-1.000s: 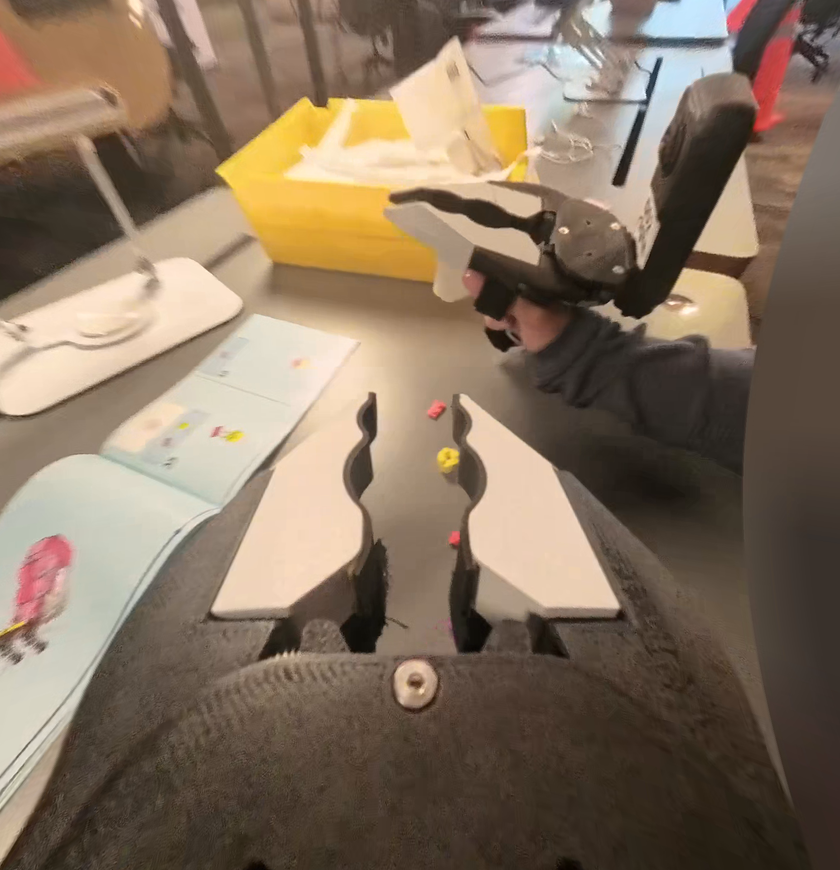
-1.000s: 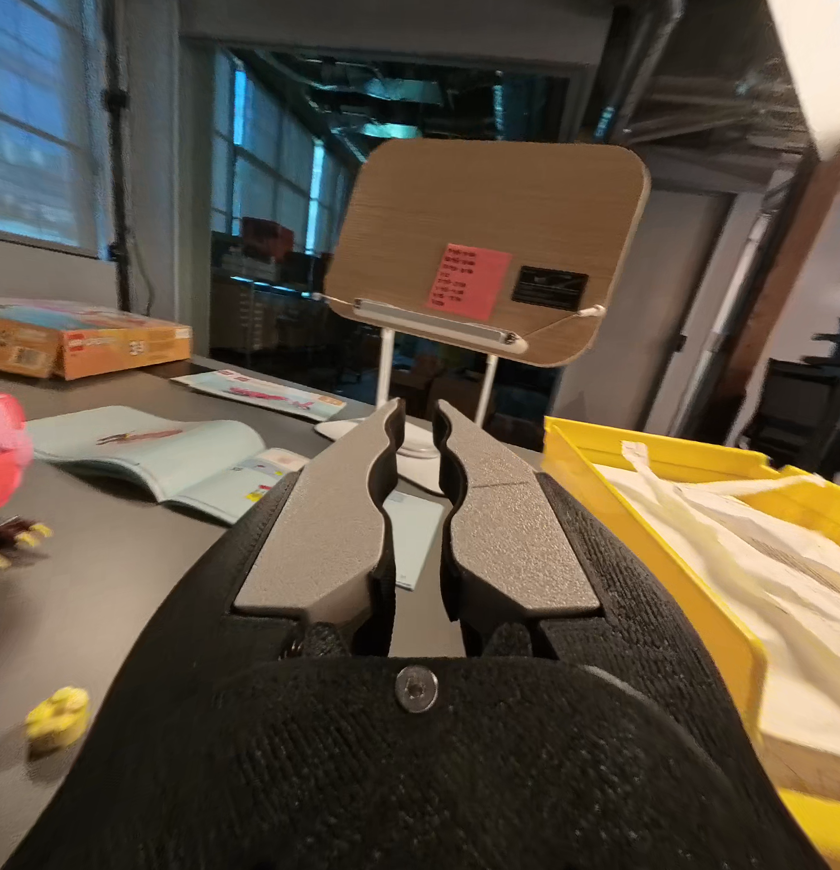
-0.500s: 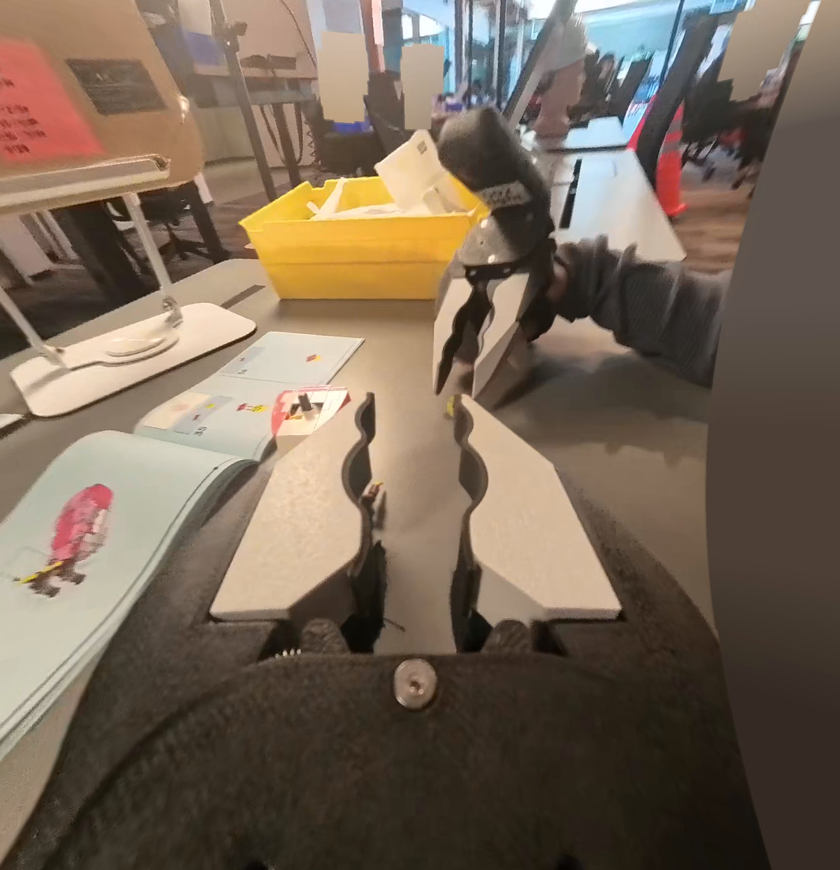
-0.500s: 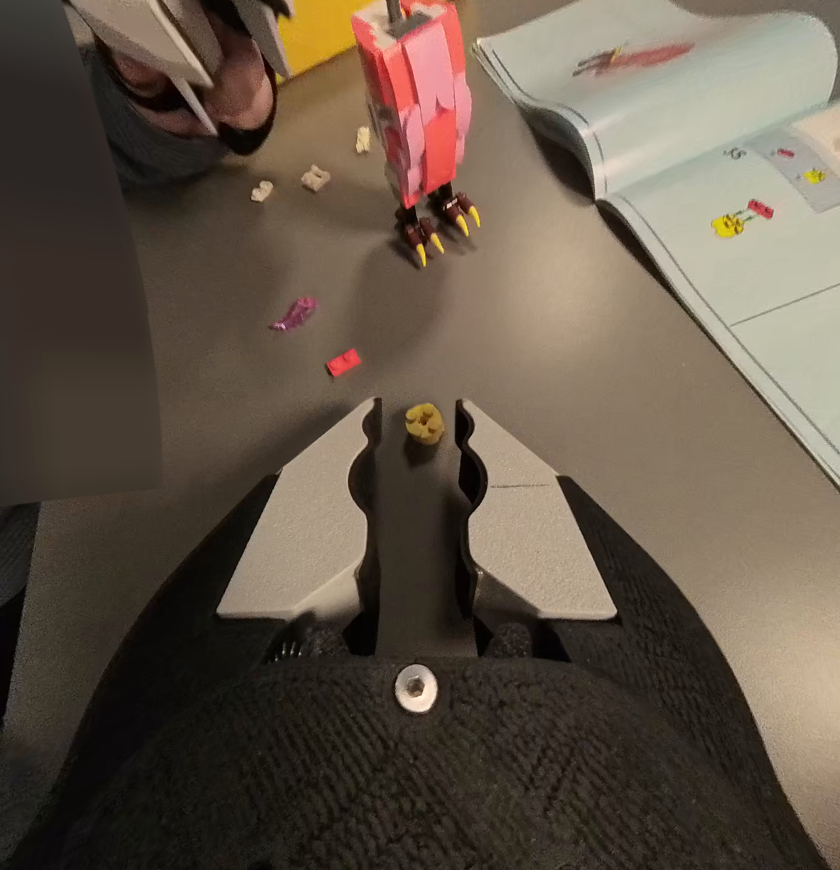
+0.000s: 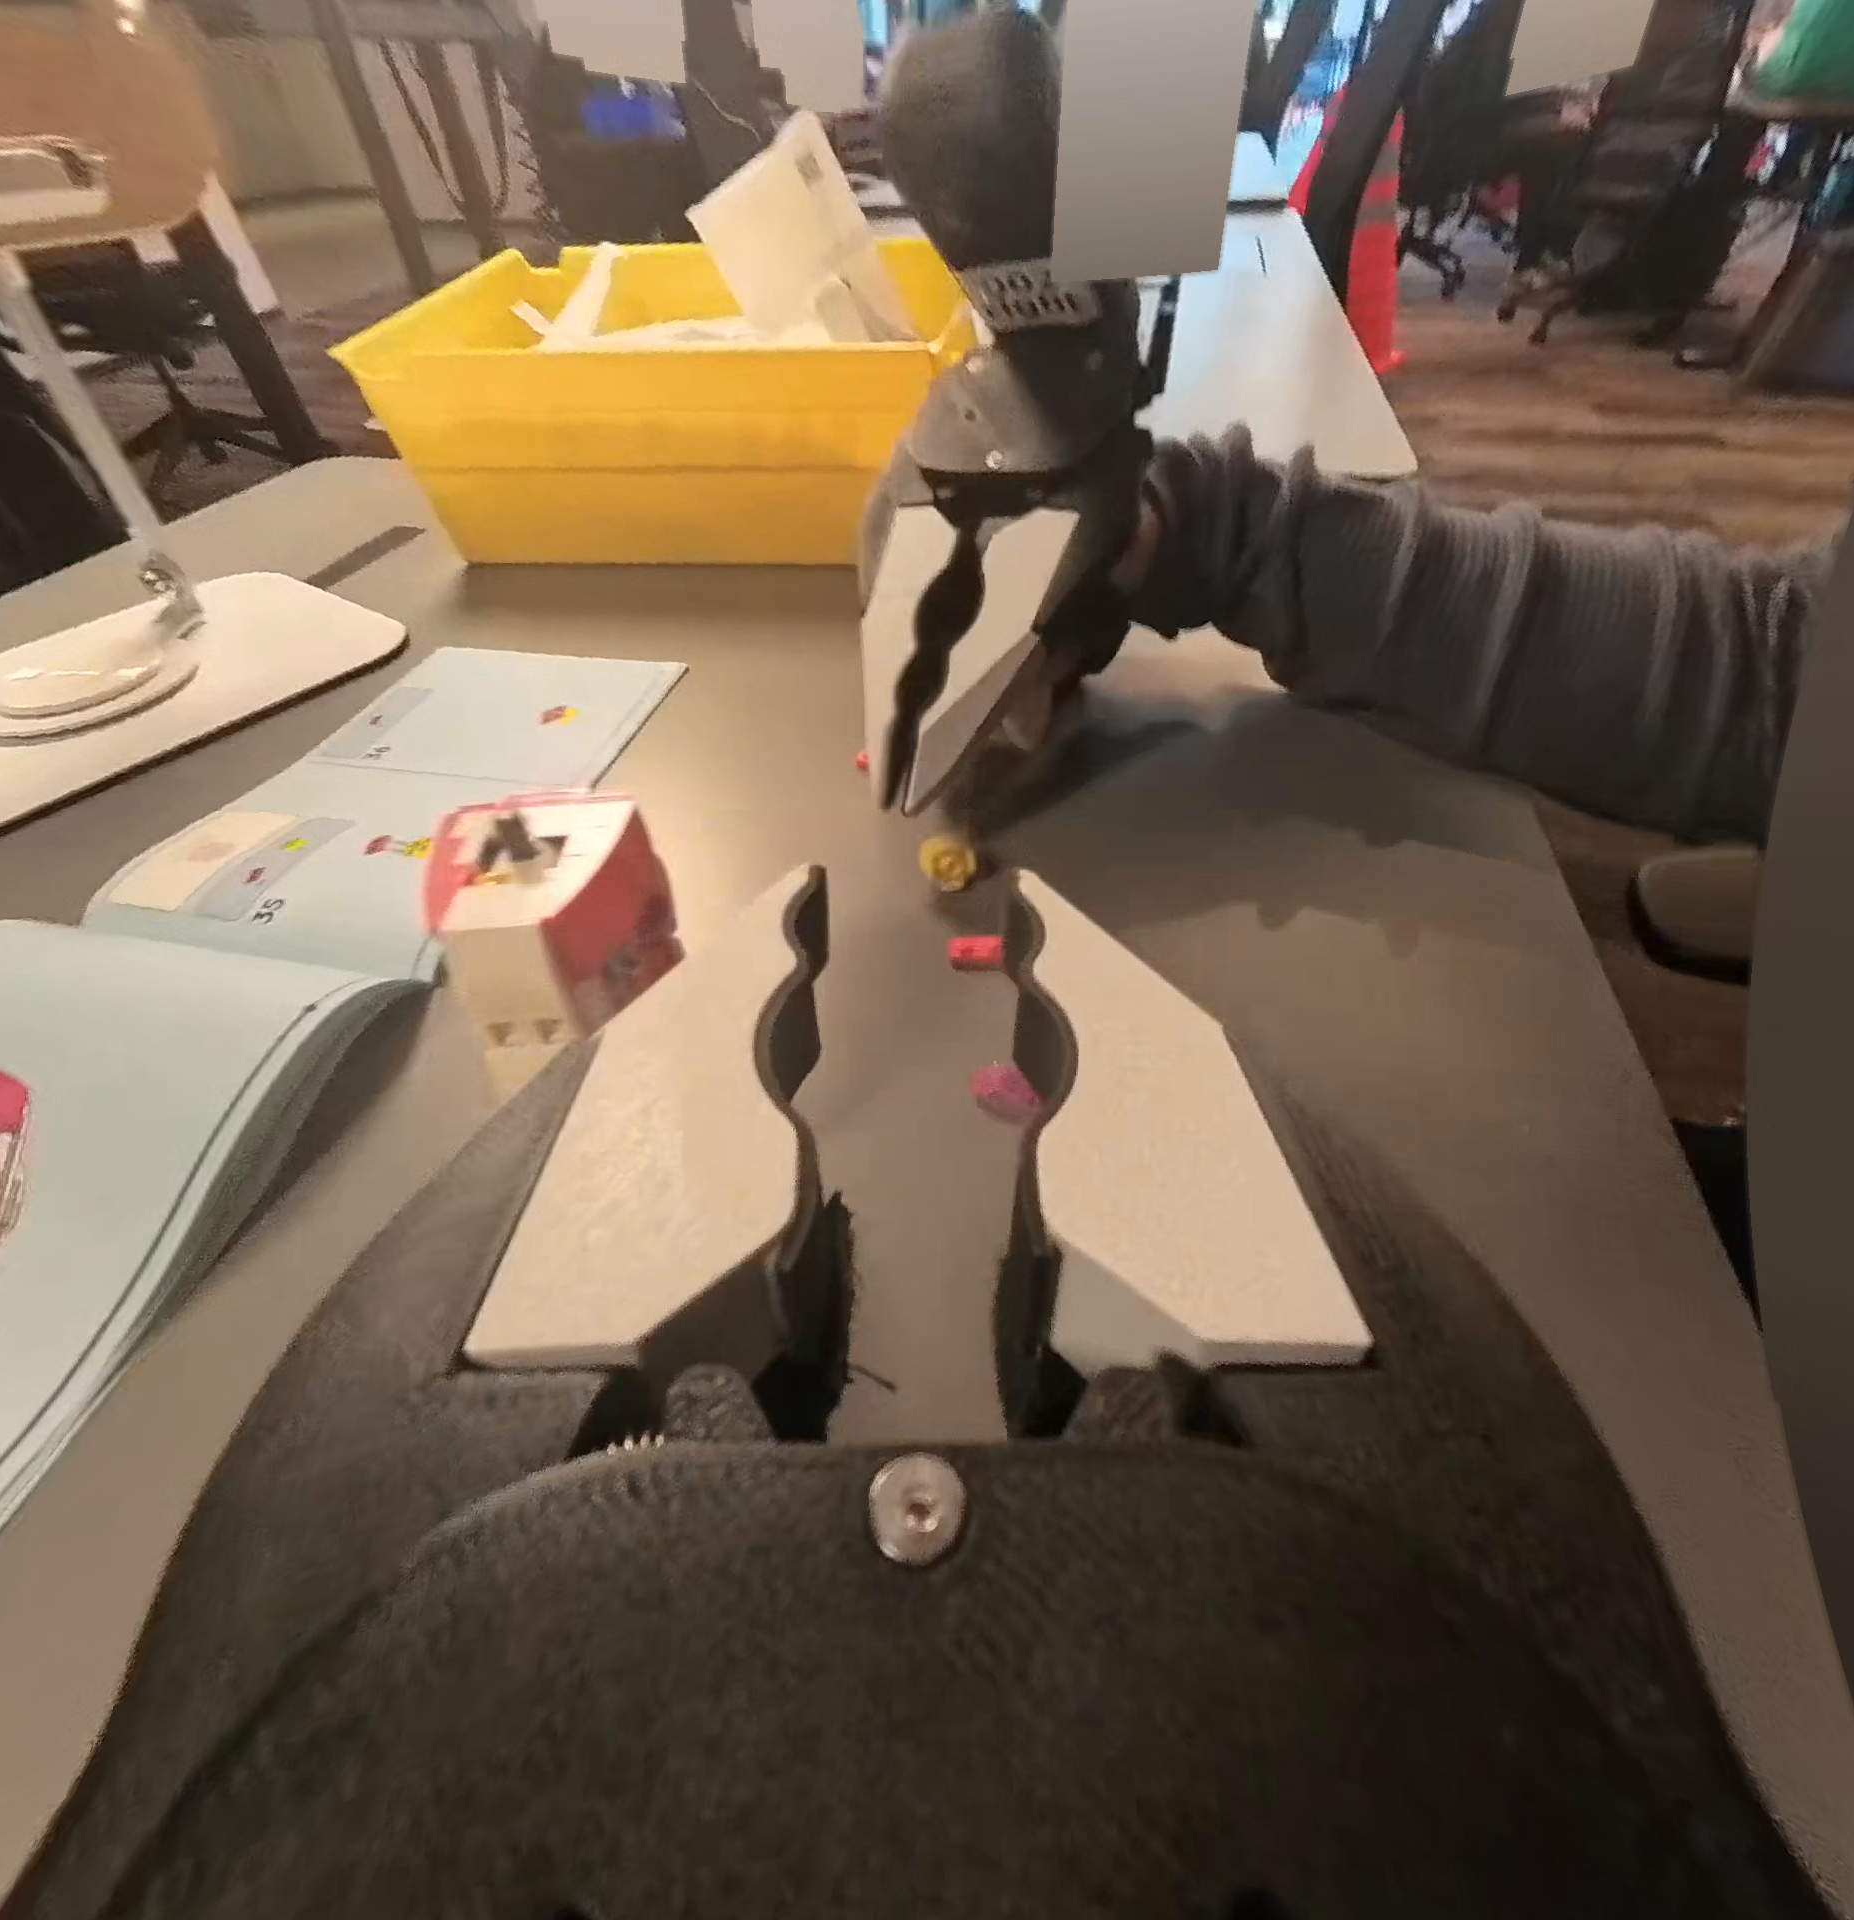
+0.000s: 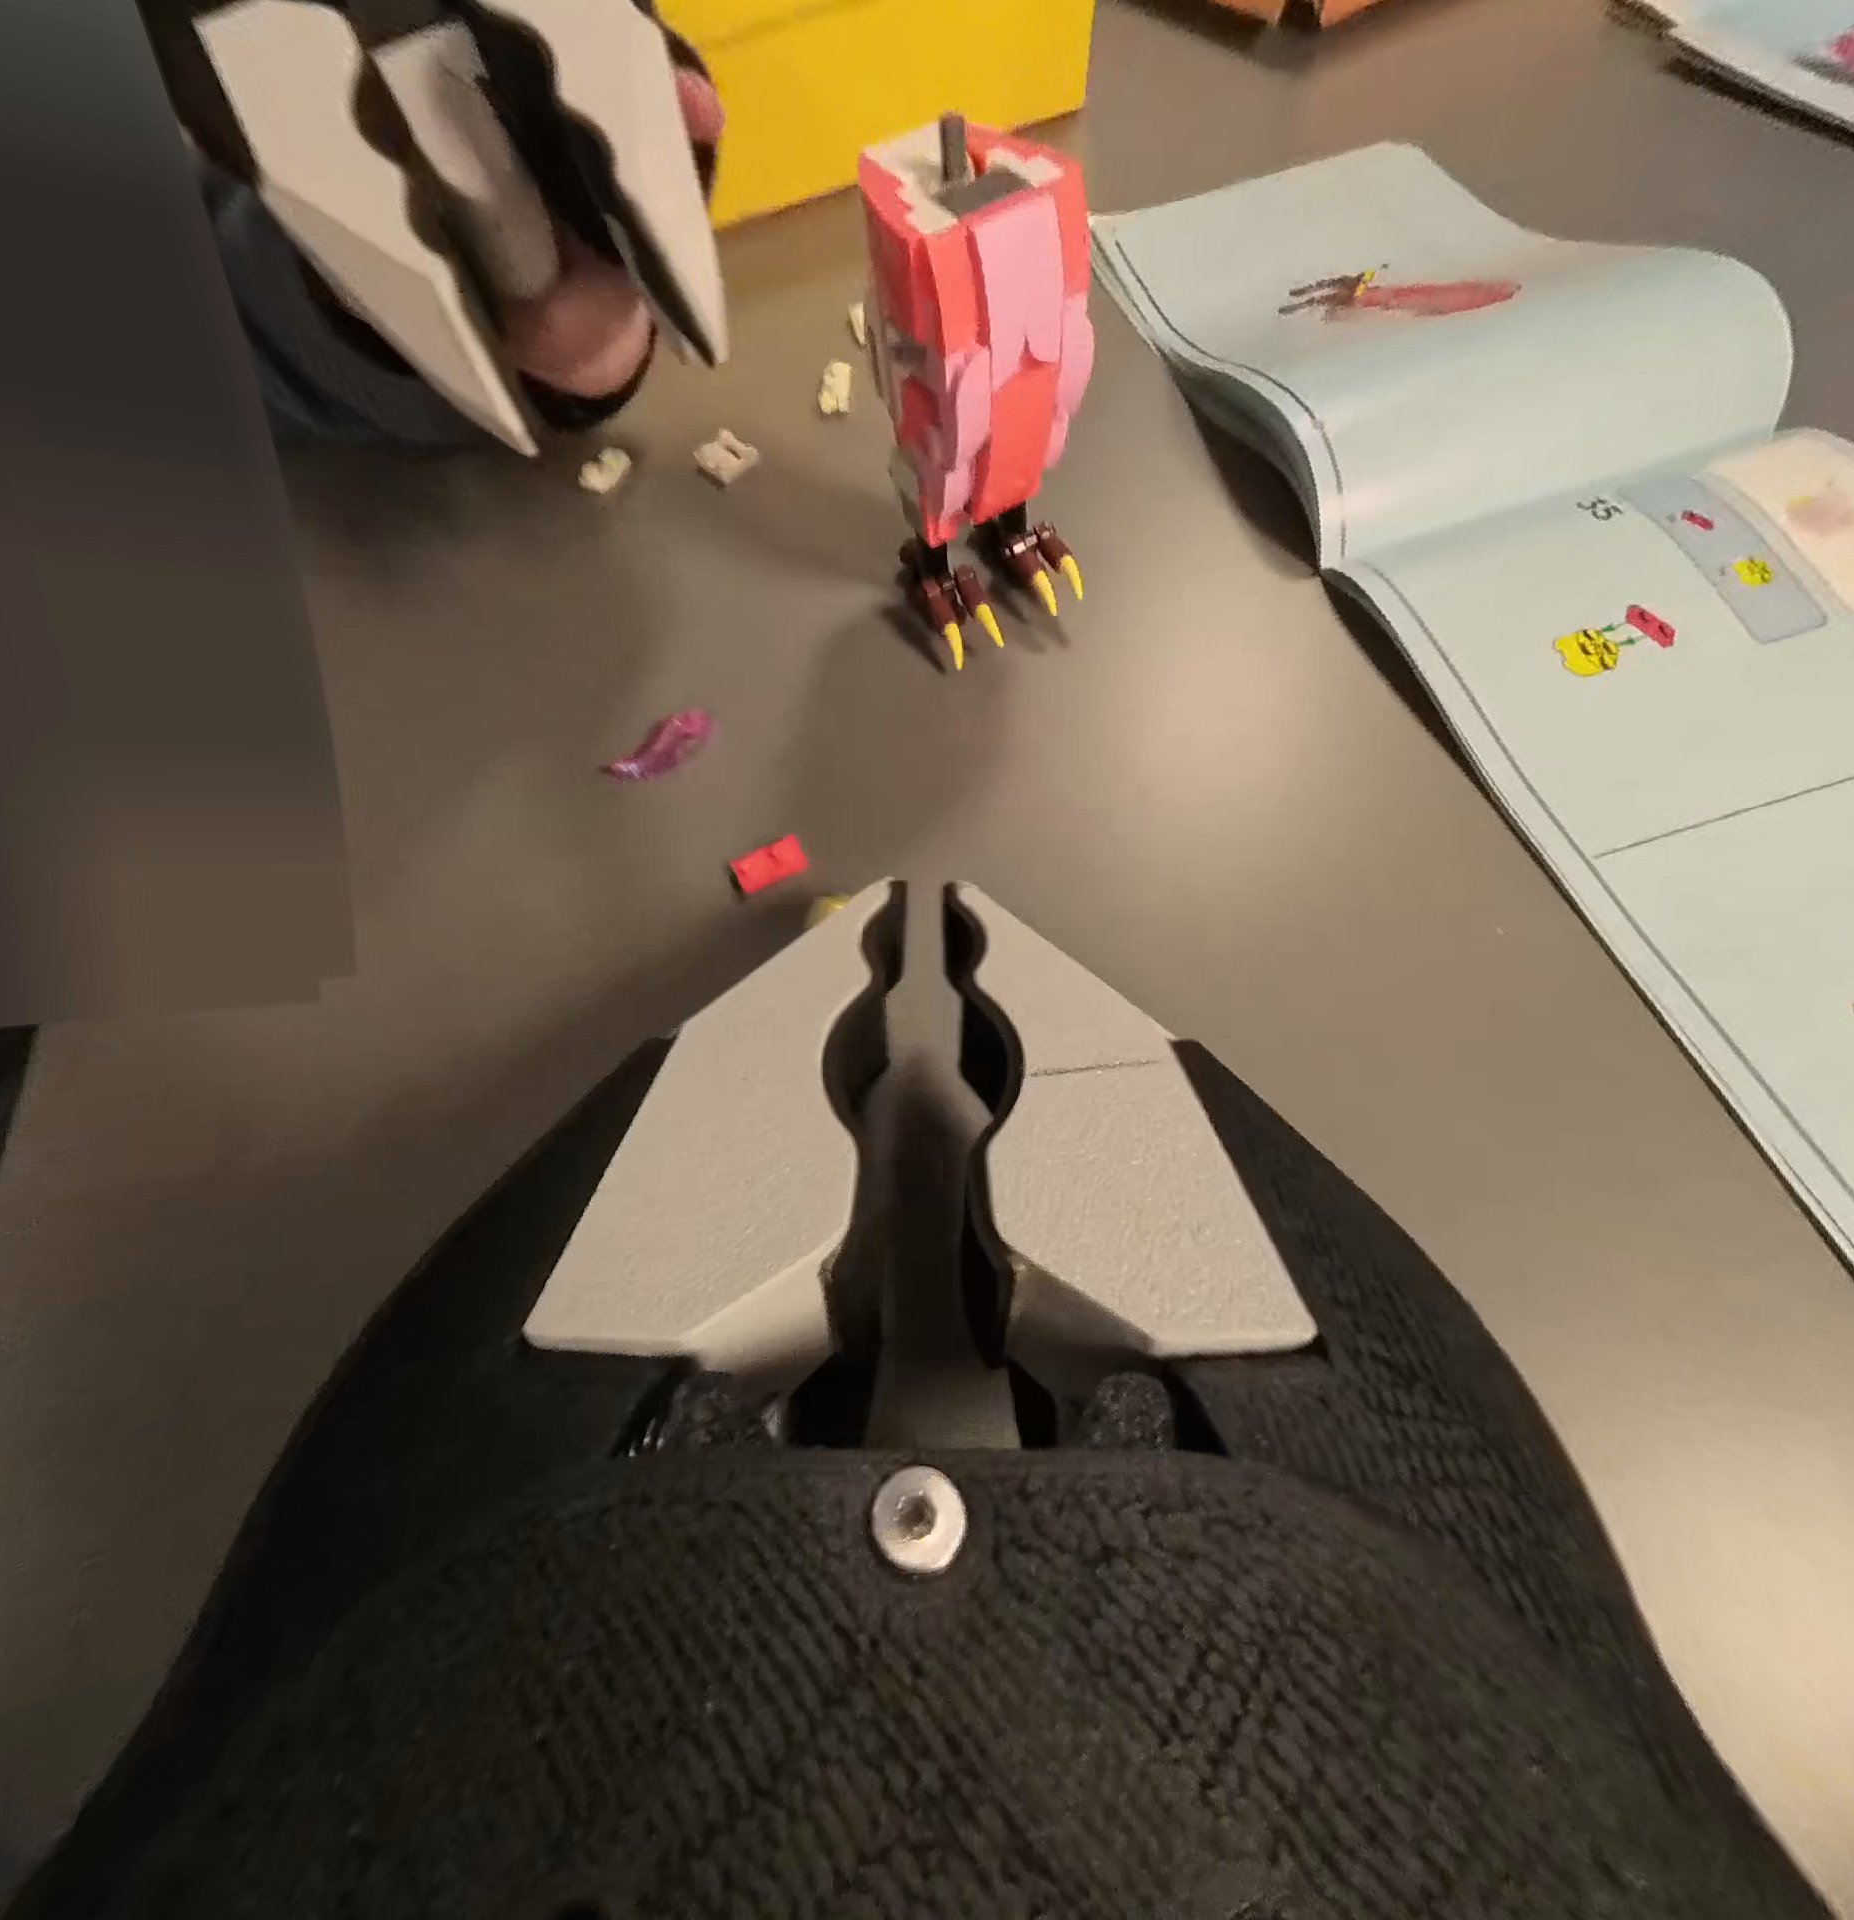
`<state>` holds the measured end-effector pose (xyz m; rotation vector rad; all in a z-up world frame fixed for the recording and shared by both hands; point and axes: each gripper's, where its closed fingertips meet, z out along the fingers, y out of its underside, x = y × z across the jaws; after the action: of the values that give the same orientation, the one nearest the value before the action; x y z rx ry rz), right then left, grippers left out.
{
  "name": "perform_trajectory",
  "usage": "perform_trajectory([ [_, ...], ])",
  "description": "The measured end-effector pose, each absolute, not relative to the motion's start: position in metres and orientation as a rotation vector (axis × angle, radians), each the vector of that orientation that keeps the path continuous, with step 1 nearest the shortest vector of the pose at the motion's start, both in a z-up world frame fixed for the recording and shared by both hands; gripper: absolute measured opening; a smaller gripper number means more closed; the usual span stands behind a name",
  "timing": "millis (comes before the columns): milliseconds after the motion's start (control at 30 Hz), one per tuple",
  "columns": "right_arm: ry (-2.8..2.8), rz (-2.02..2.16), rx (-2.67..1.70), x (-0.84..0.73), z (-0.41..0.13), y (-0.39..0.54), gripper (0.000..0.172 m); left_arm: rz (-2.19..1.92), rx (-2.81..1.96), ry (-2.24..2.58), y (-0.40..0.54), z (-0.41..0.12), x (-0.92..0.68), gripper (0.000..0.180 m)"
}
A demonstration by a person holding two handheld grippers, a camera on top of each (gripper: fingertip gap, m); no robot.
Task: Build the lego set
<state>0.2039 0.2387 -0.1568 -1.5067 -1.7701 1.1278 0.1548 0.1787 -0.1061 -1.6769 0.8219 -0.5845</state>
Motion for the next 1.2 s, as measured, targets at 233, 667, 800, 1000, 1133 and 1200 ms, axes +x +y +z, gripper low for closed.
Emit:
perform_trajectory([
  [233,-1.786,1.174,-1.607,0.212,-0.165,0.238,0.027,-0.534,-1.703,0.931,0.172,-0.122,0.172,0.031],
  [667,-1.338,1.027,-1.544,0.231,-0.129,0.246,0.034,-0.567,-1.715,0.917,0.171,-0.123,0.173,0.030],
  [800,-1.086,1.055,-1.655,0.252,-0.123,0.247,0.038,-0.576,-1.716,0.900,0.172,-0.122,0.171,0.030],
  [1000,-1.058,0.816,-1.934,0.261,-0.160,0.252,0.030,-0.592,-1.718,0.897,0.172,-0.121,0.173,0.030],
  [1133,-1.094,0.729,-2.040,0.261,-0.178,0.255,0.016,-0.567,-1.714,0.901,0.172,-0.120,0.171,0.030],
  [1200,-1.125,0.706,-2.028,0.260,-0.179,0.253,0.015,-0.571,-1.707,0.896,0.171,-0.117,0.171,0.030],
])
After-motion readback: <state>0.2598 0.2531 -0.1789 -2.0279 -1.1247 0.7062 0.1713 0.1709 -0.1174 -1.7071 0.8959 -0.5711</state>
